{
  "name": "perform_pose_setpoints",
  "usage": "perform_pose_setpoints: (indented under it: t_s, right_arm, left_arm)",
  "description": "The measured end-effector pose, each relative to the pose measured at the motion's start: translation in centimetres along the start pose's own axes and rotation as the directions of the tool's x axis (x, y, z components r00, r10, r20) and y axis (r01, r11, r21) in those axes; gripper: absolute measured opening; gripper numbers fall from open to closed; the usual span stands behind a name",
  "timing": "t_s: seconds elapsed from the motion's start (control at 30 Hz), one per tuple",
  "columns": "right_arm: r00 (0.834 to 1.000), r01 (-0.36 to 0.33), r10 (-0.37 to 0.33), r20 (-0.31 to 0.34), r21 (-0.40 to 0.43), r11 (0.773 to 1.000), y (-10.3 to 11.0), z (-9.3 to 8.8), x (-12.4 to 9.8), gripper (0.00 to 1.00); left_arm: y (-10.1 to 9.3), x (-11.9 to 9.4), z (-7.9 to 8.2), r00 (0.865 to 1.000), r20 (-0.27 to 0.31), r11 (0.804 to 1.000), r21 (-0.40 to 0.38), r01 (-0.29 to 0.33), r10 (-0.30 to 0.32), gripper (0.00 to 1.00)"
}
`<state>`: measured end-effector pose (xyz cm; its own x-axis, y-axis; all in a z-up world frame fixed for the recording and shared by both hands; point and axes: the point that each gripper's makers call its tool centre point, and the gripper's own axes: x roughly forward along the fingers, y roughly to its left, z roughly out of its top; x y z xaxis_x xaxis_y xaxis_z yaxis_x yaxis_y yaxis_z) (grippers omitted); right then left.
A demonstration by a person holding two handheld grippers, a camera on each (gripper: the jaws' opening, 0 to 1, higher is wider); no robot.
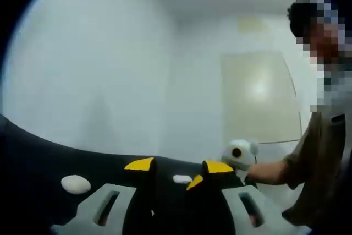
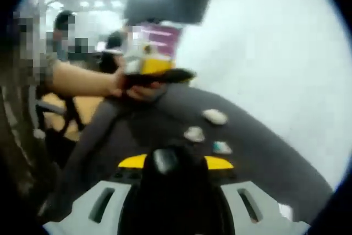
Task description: Pick up three earphones and place each one into its charging case using tactile feedback, ensure that each earphone is properly inserted and securely positioned inside the case.
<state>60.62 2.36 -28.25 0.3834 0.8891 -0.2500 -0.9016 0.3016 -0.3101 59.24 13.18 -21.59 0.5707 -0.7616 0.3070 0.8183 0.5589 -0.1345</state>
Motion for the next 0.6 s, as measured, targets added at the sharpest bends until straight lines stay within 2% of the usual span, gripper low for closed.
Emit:
perform_pose_setpoints:
  t_s: [0.1, 0.13, 0.17, 0.23, 0.3, 0.33, 0.37, 0.43, 0.47, 0.5, 0.57, 0.6]
  right_arm:
    - [0.986, 0.159, -0.161, 0.036, 0.065, 0.985, -3.8, 0.5, -2.0, 0.39]
    - [0.974, 0.219, -0.222, 0.032, 0.085, 0.972, -5.1, 0.4, -2.8, 0.39]
    - [0.960, 0.278, -0.281, 0.018, 0.100, 0.955, -6.6, -0.1, -3.7, 0.39]
    - [0.908, 0.418, -0.417, -0.038, 0.144, 0.897, -9.7, -1.6, -5.8, 0.39]
    - [0.878, 0.479, -0.468, -0.100, 0.202, 0.854, -11.2, -3.2, -7.6, 0.39]
    - [0.855, 0.518, -0.509, -0.102, 0.240, 0.821, -12.0, -3.8, -8.7, 0.39]
    - [0.846, 0.532, -0.520, -0.120, 0.266, 0.804, -12.2, -4.5, -9.4, 0.39]
    - [0.813, 0.579, -0.562, -0.152, 0.316, 0.752, -12.9, -5.9, -10.8, 0.39]
    - [0.800, 0.596, -0.577, -0.167, 0.329, 0.732, -13.1, -6.7, -11.3, 0.39]
    - [0.793, 0.606, -0.580, -0.186, 0.337, 0.721, -13.1, -7.3, -11.6, 0.39]
    - [0.753, 0.658, -0.601, -0.268, 0.336, 0.674, -13.5, -9.5, -12.7, 0.39]
    - [0.745, 0.666, -0.601, -0.289, 0.337, 0.665, -13.5, -10.2, -13.0, 0.39]
  left_arm:
    - [-0.1, 0.0, 0.0, 1.000, 0.000, 1.000, 0.001, 0.002, -0.002, 0.31]
    - [-0.1, 0.0, 0.0, 1.000, -0.001, 1.000, 0.002, 0.002, -0.002, 0.31]
    - [-0.1, 0.0, -0.1, 1.000, -0.003, 1.000, 0.002, 0.001, -0.001, 0.31]
    - [-0.1, 0.0, -0.1, 1.000, -0.003, 1.000, 0.003, 0.001, -0.001, 0.31]
    - [-0.1, 0.0, -0.1, 1.000, -0.004, 1.000, 0.004, -0.001, 0.001, 0.31]
    - [0.0, -0.1, -0.1, 1.000, -0.004, 1.000, 0.004, -0.002, 0.002, 0.31]
    - [0.0, -0.1, -0.1, 1.000, -0.005, 1.000, 0.004, -0.002, 0.002, 0.31]
    - [0.0, 0.0, -0.2, 1.000, -0.008, 1.000, 0.005, -0.002, 0.002, 0.31]
    - [0.0, 0.0, -0.2, 1.000, -0.009, 1.000, 0.004, -0.003, 0.003, 0.31]
    - [0.1, 0.0, -0.2, 1.000, -0.010, 1.000, 0.003, -0.005, 0.005, 0.31]
    - [0.1, 0.0, -0.3, 1.000, -0.018, 1.000, 0.004, -0.008, 0.008, 0.31]
    - [0.1, 0.0, -0.4, 1.000, -0.019, 1.000, 0.006, -0.008, 0.008, 0.31]
